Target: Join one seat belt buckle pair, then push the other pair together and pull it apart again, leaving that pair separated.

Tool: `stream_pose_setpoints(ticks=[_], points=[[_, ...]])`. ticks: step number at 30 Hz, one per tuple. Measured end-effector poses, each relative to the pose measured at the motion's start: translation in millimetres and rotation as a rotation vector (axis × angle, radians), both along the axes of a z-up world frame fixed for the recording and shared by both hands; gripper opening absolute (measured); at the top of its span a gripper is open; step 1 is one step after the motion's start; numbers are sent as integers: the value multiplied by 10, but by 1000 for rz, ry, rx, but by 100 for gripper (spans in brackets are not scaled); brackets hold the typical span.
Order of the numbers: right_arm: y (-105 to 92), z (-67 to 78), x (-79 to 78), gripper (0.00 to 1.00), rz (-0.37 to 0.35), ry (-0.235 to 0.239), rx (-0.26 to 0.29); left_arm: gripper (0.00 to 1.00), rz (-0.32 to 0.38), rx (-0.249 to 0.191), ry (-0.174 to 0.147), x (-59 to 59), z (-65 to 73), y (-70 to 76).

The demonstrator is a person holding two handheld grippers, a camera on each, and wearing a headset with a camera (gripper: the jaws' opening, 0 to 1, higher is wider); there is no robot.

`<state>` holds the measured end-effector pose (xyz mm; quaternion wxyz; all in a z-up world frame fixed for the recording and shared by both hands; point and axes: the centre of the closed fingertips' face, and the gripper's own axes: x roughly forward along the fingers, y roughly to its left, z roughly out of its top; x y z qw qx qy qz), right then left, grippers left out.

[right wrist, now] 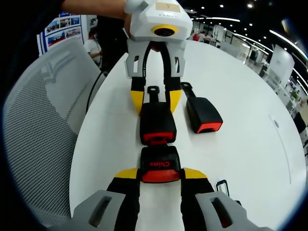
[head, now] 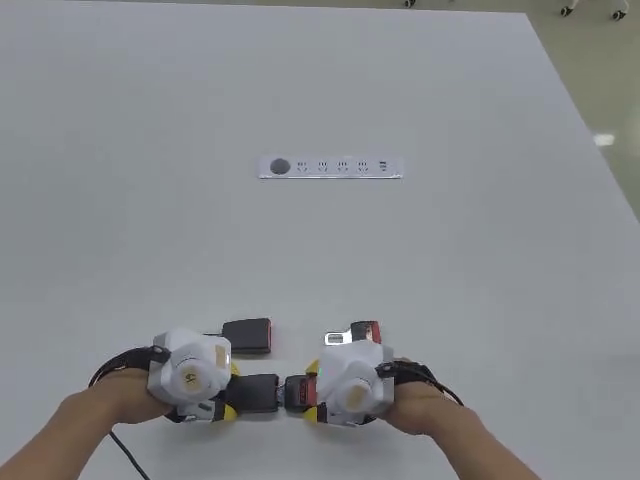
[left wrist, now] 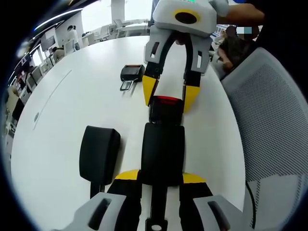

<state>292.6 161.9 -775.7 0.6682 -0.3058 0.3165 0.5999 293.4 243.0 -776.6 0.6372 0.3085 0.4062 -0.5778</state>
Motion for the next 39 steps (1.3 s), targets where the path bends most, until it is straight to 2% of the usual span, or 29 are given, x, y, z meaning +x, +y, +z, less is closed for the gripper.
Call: stream_pose_setpoints(ticks=[5,6,7,8,18,29,36,39], points=[[54,4,12,28,-13,0,5,29,8,1,-2,9,-17,4],[-94,-10,47,28,-74,-2,-65,29,8,1,-2,11,-19,1],[38,14,25,28,-17,-6,-1,29,4,3,-5,8,-35,6],[0,3,24,28,-30,-6,-13,29,1,10,-4,8,-40,16],[23,27,-20,29,-39,-9,-9,30,-18,12,-6,-11,-22,13],[45,45,8,29,-42,16,51,30,-39,-6,-10,-45,-3,8],[54,71,-7,28,-28,6,68,30,-65,-16,-10,-43,18,-7],[71,78,-19,28,-25,-4,51,30,-70,-1,-12,-18,18,-2]])
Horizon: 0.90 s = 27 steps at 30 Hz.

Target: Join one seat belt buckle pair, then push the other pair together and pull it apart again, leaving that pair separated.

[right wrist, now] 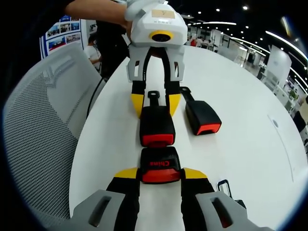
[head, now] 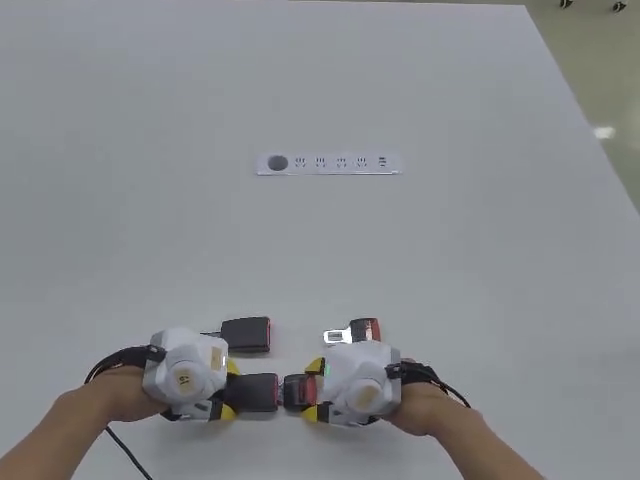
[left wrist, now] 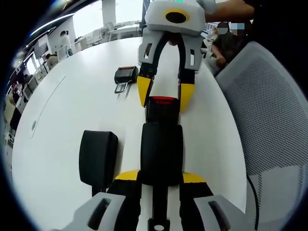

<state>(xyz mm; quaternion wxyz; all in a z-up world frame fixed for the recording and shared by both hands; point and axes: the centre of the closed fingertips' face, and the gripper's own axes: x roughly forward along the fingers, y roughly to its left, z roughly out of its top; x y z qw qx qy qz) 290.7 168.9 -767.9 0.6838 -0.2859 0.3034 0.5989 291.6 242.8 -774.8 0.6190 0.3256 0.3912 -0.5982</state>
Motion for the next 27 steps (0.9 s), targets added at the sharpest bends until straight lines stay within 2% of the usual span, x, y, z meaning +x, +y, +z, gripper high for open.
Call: stream_pose_setpoints(ticks=[6,10,18,24,27], points=[[-14,-25,15,28,-11,2,-2,30,21,-10,7,1,-7,4],[-41,-13,27,28,2,-5,5,30,-4,-1,-2,3,-31,24],[-53,-41,21,28,5,-4,12,30,-10,9,1,-9,-28,-6],[-59,-49,-2,29,-10,17,27,31,-7,9,6,-12,-3,-20],[-59,-47,-11,30,-5,17,22,31,-19,11,-3,-13,1,-15]])
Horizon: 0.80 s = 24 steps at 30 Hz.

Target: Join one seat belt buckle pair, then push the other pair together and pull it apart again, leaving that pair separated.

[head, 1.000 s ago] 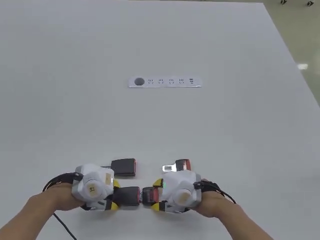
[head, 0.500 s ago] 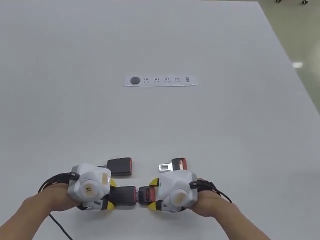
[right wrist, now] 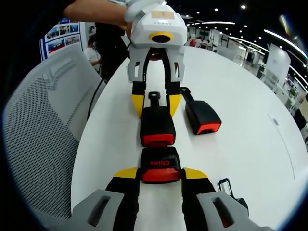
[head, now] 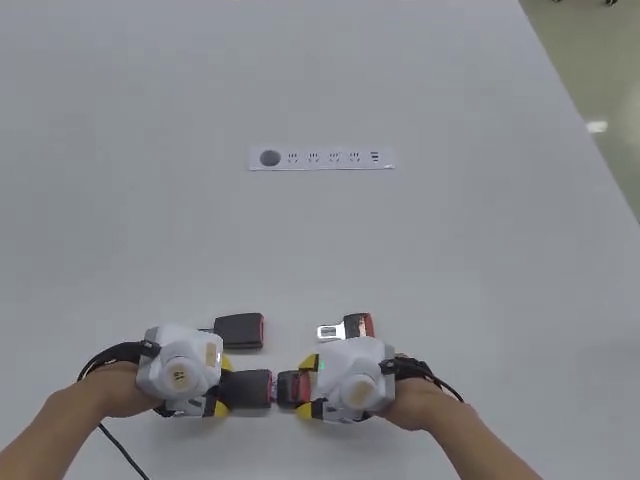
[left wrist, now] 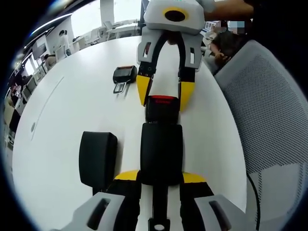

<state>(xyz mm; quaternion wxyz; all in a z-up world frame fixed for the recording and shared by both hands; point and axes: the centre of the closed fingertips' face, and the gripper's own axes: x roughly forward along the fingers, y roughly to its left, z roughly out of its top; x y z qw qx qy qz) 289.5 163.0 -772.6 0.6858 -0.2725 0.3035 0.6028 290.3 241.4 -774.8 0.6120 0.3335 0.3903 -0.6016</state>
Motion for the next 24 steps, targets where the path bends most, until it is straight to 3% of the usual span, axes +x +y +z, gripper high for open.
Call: stream_pose_setpoints(ticks=[2,4,9,12,24], points=[[3,-18,5,31,4,-3,-7,32,3,-3,-2,1,1,1],[6,-30,18,31,28,-41,-17,32,4,-4,-7,3,-8,14],[3,8,3,31,28,-40,-21,32,8,5,-12,13,-6,17],[19,47,28,33,37,-66,-22,34,33,11,-9,26,10,29],[-15,175,54,43,47,-64,-20,36,60,-1,-15,63,123,62]])
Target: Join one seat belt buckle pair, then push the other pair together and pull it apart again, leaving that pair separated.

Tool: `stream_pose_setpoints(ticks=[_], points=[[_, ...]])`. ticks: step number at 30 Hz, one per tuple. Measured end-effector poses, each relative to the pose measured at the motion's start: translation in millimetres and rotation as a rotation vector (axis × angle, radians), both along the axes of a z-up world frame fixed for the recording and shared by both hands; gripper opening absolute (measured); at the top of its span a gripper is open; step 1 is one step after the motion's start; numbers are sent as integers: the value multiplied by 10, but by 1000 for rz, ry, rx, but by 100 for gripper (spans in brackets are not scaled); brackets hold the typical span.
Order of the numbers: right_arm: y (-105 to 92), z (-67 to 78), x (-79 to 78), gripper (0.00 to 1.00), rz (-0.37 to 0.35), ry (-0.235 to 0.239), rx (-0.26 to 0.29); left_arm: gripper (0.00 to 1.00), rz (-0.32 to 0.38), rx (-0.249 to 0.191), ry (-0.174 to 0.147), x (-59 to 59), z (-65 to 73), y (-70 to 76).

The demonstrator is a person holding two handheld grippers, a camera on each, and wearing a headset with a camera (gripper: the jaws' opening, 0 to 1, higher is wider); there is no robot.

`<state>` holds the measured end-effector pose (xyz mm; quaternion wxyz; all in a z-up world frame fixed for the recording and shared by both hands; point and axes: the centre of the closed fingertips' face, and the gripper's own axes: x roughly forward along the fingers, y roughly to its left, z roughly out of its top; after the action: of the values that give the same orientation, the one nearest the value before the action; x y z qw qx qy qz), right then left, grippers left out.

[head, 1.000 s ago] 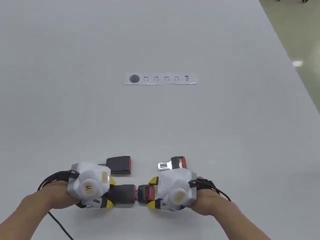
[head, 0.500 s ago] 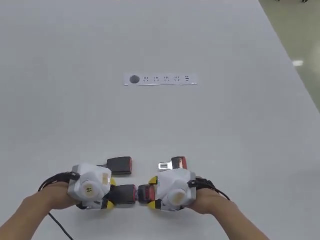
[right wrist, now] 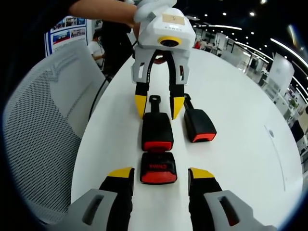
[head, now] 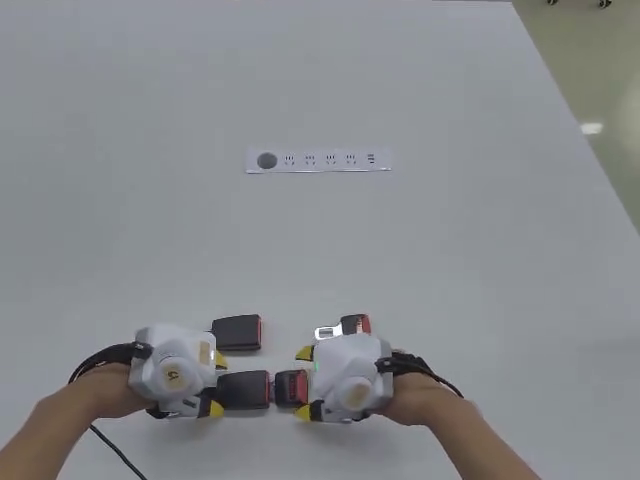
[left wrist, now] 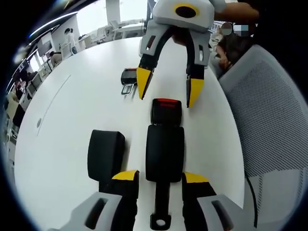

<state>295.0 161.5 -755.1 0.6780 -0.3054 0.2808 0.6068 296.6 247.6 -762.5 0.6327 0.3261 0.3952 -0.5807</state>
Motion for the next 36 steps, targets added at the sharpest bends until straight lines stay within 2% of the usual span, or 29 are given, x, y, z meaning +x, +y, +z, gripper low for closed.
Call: stream_pose_setpoints(ticks=[5,12,19,21,23,28,30,33,36], points=[[-55,103,62,46,-8,-7,-1,38,3,-6,-11,19,33,-6],[-174,137,150,49,-28,-3,-6,39,20,-36,-4,41,170,23],[-318,175,275,50,-59,-10,-8,40,45,-53,-12,131,263,80],[-349,184,300,50,-66,-11,-11,40,58,-64,-14,177,315,85],[-390,209,332,50,-74,-13,-13,40,69,-70,-22,263,306,131],[-507,236,436,51,-95,-17,-21,41,90,-71,-38,376,403,139],[-556,235,478,51,-101,-16,-23,41,98,-67,-42,435,397,171],[-612,233,509,51,-107,-13,-32,41,103,-62,-43,495,395,203],[-686,204,559,51,-109,-9,-46,42,110,-58,-44,518,426,171]])
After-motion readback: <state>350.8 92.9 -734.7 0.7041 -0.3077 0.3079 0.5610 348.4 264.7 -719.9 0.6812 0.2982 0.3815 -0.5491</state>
